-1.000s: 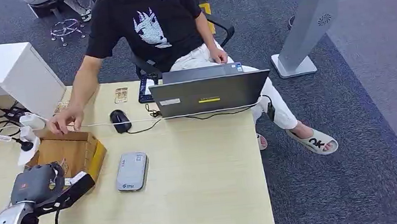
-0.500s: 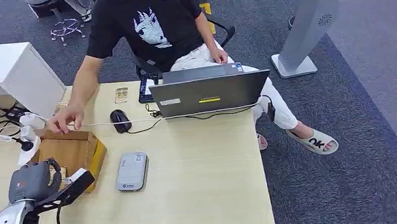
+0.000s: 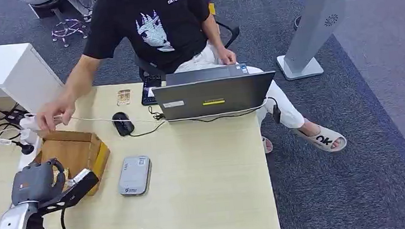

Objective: Pass the card to the sensor for recognition and then transmit it.

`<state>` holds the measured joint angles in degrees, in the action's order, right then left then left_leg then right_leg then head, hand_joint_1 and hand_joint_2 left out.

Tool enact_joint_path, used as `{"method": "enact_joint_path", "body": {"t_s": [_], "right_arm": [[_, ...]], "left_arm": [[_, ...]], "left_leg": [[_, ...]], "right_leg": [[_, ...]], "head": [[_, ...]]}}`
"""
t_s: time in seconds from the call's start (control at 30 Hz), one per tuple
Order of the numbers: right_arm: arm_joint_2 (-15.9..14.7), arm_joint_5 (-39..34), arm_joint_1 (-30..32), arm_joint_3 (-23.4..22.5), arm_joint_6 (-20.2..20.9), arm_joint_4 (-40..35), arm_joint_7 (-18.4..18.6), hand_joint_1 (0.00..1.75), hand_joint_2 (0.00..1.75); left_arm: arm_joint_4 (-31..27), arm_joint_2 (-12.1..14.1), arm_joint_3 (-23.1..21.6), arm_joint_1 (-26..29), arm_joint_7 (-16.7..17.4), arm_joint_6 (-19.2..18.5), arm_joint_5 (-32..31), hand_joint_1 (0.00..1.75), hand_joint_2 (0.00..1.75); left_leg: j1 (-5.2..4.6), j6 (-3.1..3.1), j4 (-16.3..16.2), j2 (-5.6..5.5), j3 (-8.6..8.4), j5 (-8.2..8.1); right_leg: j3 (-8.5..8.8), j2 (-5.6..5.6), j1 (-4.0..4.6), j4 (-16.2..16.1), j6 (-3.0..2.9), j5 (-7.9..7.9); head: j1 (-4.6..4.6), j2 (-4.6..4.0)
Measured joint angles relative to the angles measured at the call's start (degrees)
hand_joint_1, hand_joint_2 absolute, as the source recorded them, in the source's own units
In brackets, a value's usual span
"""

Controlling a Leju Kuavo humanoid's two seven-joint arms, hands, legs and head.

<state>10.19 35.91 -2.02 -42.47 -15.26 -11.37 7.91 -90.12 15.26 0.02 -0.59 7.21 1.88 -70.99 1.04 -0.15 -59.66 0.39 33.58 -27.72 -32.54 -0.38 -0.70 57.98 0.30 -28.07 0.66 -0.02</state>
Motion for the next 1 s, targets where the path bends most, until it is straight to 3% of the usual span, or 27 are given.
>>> {"method": "enact_joint_path", "body": {"t_s": [0.03,0.07,0.1,0.13,0.17,0.2,0.23,1.0], "right_arm": [[0.00,0.00,0.00,0.00,0.00,0.00,0.00,0.00,1.75],[0.00,0.00,0.00,-0.02,0.00,0.00,0.00,0.00,1.75],[0.00,0.02,0.00,-0.02,0.00,0.00,0.00,0.00,1.75],[0.00,0.04,0.00,-0.02,0.04,0.00,0.00,0.00,1.75],[0.00,0.09,0.00,-0.02,0.11,0.00,0.00,0.00,1.75],[0.00,0.11,0.00,-0.02,0.11,0.00,0.00,0.00,1.75],[0.00,0.11,-0.01,-0.02,0.11,0.00,0.00,0.00,1.75],[0.04,0.02,0.00,-0.48,0.11,0.00,0.24,0.00,1.75]], "left_arm": [[0.00,0.00,0.00,-0.02,0.00,0.00,0.00,1.75,1.75],[0.00,0.00,0.00,-0.03,0.00,0.00,0.00,1.20,1.75],[0.00,0.00,0.00,-0.03,0.00,0.00,0.00,1.52,1.75],[0.00,-0.02,0.00,-0.05,0.00,0.00,0.04,1.57,1.75],[0.00,-0.04,0.00,-0.08,0.00,0.00,0.22,1.08,1.75],[0.00,-0.11,0.00,-0.12,0.00,0.00,0.35,0.10,1.75],[0.00,-0.20,0.00,-0.17,0.00,0.00,0.48,0.00,1.75],[-1.46,-0.57,0.00,0.22,0.98,0.94,-0.52,0.00,1.75]], "left_leg": [[0.00,0.00,0.00,0.00,0.00,0.00],[0.00,0.00,0.00,0.00,0.00,0.00],[0.00,0.00,0.00,0.00,0.00,0.00],[0.00,0.00,0.00,0.00,0.00,0.00],[0.00,0.00,0.00,0.00,0.00,0.00],[0.00,0.00,0.00,0.00,0.00,0.00],[0.00,0.00,0.00,0.00,0.00,0.00],[0.00,0.00,0.00,-0.01,0.00,0.01]], "right_leg": [[0.00,0.00,0.00,0.00,0.00,0.00],[0.00,0.00,0.00,0.00,0.00,0.00],[0.00,0.00,0.00,0.00,0.00,0.00],[0.00,0.00,0.00,0.00,0.00,0.00],[0.00,0.00,0.00,0.00,0.00,0.00],[0.00,0.00,0.00,0.00,0.00,0.00],[0.00,0.00,0.00,0.00,0.00,0.00],[0.02,-0.01,0.00,0.00,0.00,0.00]], "head": [[0.00,0.00],[0.00,0.00],[0.00,0.00],[0.00,0.00],[0.00,0.00],[0.00,0.00],[0.00,0.00],[0.00,0.00]]}}
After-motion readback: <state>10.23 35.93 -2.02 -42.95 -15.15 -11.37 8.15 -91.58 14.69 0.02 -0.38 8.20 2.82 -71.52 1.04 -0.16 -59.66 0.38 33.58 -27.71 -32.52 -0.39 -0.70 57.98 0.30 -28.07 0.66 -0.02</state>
